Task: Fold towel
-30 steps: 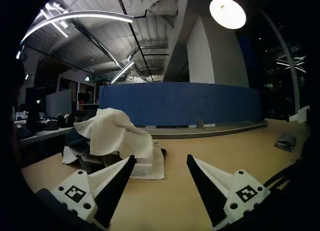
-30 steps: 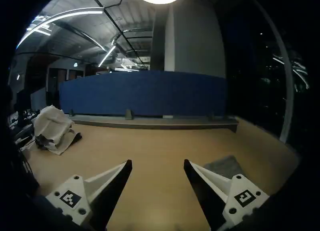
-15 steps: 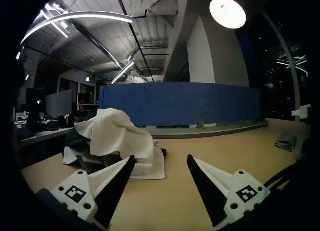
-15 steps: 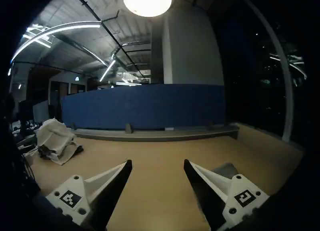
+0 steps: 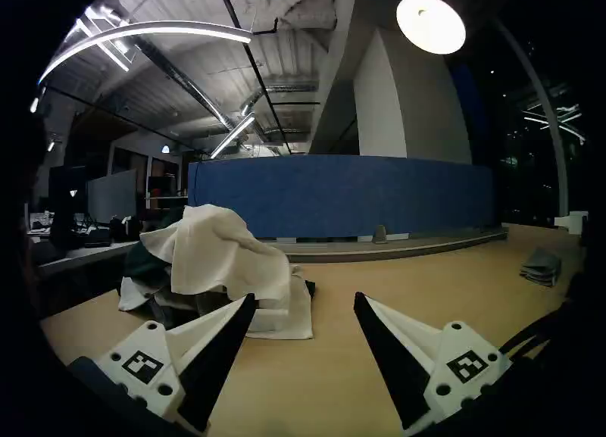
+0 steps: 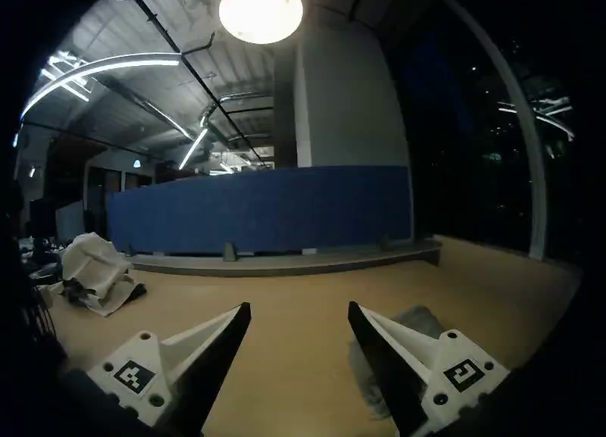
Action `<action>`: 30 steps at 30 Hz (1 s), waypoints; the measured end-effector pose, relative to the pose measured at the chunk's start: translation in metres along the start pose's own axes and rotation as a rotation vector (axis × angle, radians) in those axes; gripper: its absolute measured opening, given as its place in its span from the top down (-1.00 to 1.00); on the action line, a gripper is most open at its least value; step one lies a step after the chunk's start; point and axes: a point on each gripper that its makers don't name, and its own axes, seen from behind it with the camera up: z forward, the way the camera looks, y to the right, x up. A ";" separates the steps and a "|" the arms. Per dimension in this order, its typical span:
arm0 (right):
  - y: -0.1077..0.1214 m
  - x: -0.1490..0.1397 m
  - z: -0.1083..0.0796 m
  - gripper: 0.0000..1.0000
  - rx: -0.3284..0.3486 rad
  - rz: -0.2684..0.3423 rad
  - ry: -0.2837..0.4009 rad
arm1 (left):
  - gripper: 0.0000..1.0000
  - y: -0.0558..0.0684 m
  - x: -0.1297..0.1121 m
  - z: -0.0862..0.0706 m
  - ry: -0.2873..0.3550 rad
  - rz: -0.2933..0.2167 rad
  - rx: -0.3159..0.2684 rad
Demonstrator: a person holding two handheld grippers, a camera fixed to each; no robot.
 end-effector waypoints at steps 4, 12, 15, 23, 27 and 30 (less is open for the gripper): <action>0.003 -0.006 0.002 -1.00 0.001 -0.001 0.004 | -0.94 0.000 0.000 0.000 0.000 0.000 0.000; 0.011 -0.017 0.009 -1.00 -0.010 -0.010 0.009 | -0.94 -0.001 -0.001 0.001 0.000 0.000 0.000; 0.009 -0.017 0.011 -1.00 0.000 -0.011 0.020 | -0.93 -0.001 -0.001 0.001 0.000 0.000 0.000; 0.014 -0.029 0.013 -1.00 0.005 -0.001 0.031 | -0.94 -0.001 -0.001 0.000 0.000 0.000 0.000; 0.013 -0.031 0.012 -1.00 0.007 -0.023 0.041 | -0.93 -0.002 -0.001 0.000 0.000 0.000 0.000; 0.013 -0.033 0.012 -1.00 0.000 -0.046 0.040 | -0.94 -0.002 -0.002 0.000 0.000 0.000 0.000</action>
